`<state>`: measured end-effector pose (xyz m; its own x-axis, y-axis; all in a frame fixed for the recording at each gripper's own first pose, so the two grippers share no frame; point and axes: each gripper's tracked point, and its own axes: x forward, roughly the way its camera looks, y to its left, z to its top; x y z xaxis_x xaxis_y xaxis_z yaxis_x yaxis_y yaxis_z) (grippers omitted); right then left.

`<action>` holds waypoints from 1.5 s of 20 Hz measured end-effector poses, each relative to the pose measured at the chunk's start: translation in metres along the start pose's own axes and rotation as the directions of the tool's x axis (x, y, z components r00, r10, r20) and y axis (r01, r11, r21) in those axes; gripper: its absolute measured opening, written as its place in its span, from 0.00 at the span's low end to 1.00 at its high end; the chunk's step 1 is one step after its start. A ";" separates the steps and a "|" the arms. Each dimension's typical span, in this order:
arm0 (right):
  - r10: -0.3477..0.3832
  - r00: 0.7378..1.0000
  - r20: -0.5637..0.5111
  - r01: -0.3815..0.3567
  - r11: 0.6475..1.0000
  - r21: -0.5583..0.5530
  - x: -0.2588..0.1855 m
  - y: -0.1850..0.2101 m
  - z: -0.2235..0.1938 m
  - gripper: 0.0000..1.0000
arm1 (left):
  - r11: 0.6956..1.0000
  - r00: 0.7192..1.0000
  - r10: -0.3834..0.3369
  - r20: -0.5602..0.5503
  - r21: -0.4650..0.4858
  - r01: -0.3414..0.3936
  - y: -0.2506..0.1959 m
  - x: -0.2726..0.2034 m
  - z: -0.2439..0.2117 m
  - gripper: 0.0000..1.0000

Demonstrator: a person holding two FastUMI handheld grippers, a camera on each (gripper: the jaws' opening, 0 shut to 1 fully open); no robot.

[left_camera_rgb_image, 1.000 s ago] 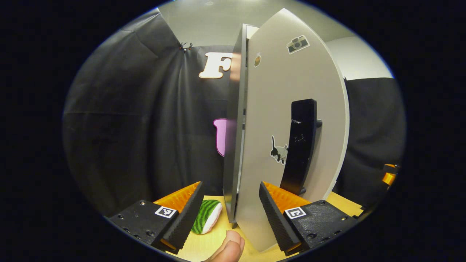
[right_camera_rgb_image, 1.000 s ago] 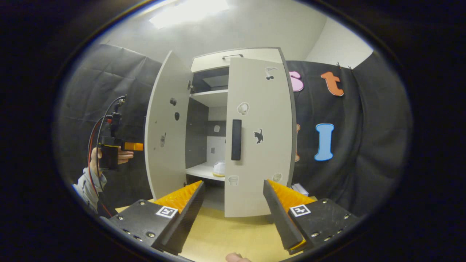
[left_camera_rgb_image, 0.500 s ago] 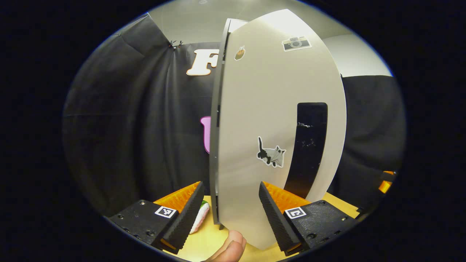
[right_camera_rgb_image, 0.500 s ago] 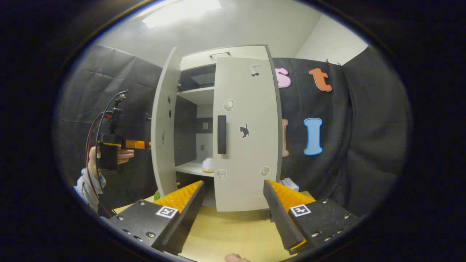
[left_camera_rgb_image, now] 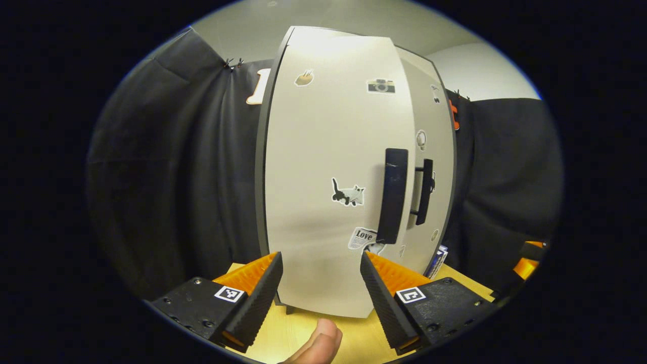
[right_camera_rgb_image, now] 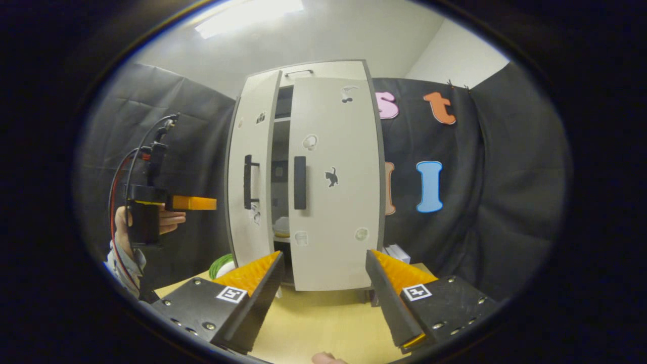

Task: Grab one shoe with the right hand and put it into the shoe cabinet, grab the other shoe with the left hand and put it into the shoe cabinet; then close the right door with the right hand and the left door with the left hand.

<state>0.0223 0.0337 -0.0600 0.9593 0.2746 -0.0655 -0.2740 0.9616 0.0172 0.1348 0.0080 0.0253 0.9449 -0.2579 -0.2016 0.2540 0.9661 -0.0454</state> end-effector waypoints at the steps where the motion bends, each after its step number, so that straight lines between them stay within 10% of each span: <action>1: -0.001 1.000 -0.001 0.001 1.000 0.003 -0.001 -0.001 0.000 0.96 | 1.000 1.000 0.003 0.022 0.013 -0.003 -0.003 -0.005 0.003 0.89; 11: 0.025 1.000 -0.012 -0.026 1.000 -0.005 -0.009 0.012 0.003 0.96 | 0.992 0.995 0.064 0.072 0.108 -0.072 -0.009 -0.051 -0.012 0.94; 30: 0.060 0.998 -0.017 -0.060 0.998 0.031 -0.009 0.027 -0.002 0.96 | 0.995 0.992 0.102 0.069 0.004 -0.102 -0.024 -0.101 -0.051 0.95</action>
<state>0.0066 0.0570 -0.0615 0.9397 0.3321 -0.0814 -0.3288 0.9430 0.0518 0.0223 0.0115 -0.0031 0.9779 -0.1581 -0.1368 0.1568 0.9874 -0.0208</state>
